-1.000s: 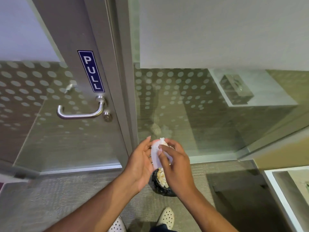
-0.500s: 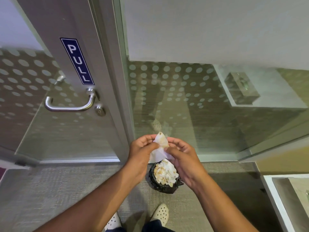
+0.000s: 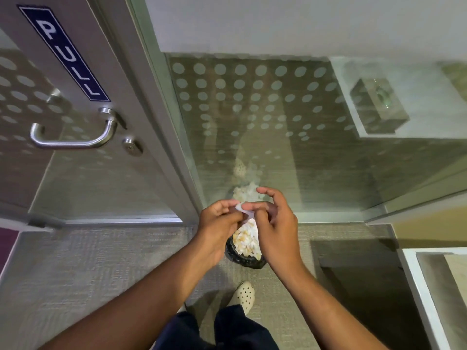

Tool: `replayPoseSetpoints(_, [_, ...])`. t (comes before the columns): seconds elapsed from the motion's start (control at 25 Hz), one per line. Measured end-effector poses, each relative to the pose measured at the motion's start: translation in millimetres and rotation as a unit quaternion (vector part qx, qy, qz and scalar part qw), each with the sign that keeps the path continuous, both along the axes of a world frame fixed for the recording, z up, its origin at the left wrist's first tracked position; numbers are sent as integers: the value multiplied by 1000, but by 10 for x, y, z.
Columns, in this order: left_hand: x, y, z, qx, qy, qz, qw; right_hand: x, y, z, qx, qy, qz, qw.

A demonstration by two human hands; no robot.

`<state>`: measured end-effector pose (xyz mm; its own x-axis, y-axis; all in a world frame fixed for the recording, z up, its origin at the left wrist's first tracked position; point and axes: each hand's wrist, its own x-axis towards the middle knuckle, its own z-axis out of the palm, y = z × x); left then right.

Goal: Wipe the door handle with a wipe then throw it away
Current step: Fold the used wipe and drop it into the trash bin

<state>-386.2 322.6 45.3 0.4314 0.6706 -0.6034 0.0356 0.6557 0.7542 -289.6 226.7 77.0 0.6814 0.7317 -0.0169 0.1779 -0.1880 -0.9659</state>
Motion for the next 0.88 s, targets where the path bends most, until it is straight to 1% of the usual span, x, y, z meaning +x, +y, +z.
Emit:
replayPoseSetpoints(0.08, [52, -1, -50, -15, -7, 23, 1000, 78, -37, -86, 3, -1, 14, 1000])
replayPoseSetpoints(0.12, [70, -1, -87, -21, -15, 20, 999, 131, -51, -146, -3, -6, 14, 1000])
replayPoseSetpoints(0.2, [93, 17, -173, -42, -41, 3, 998, 244, -64, -276, -31, -46, 13, 998])
replayPoseSetpoints(0.28, [101, 35, -267, -71, -62, -14, 995, 337, -74, -431, -59, -65, 31, 996])
replayPoseSetpoints(0.32, [102, 32, -341, -73, -57, -24, 995, 363, -80, -511, -76, -71, 42, 994])
replayPoseSetpoints(0.4, [124, 3, -510, -40, -9, -45, 998, 372, -81, -678, -109, -88, 56, 989])
replayPoseSetpoints(0.48, [159, -33, -711, -19, 31, -41, 998, 336, -67, -873, -135, -86, 59, 985])
replayPoseSetpoints(0.56, [197, -47, -920, -25, 48, -22, 998, 272, -68, -1082, -152, -80, 52, 984])
replayPoseSetpoints(0.64, [242, -23, -1193, -43, 50, -21, 998, 247, -82, -1350, -157, -92, 40, 983])
replayPoseSetpoints(0.76, [258, 9, -1571, -66, 24, -68, 995, 316, -150, -1737, -147, -126, 14, 981])
replayPoseSetpoints(0.8, [259, 17, -1732, -56, 29, -96, 993, 340, -179, -1898, -144, -129, -1, 981])
replayPoseSetpoints(0.88, [258, 36, -2068, -3, 68, -143, 987, 368, -226, -2243, -138, -149, -26, 979])
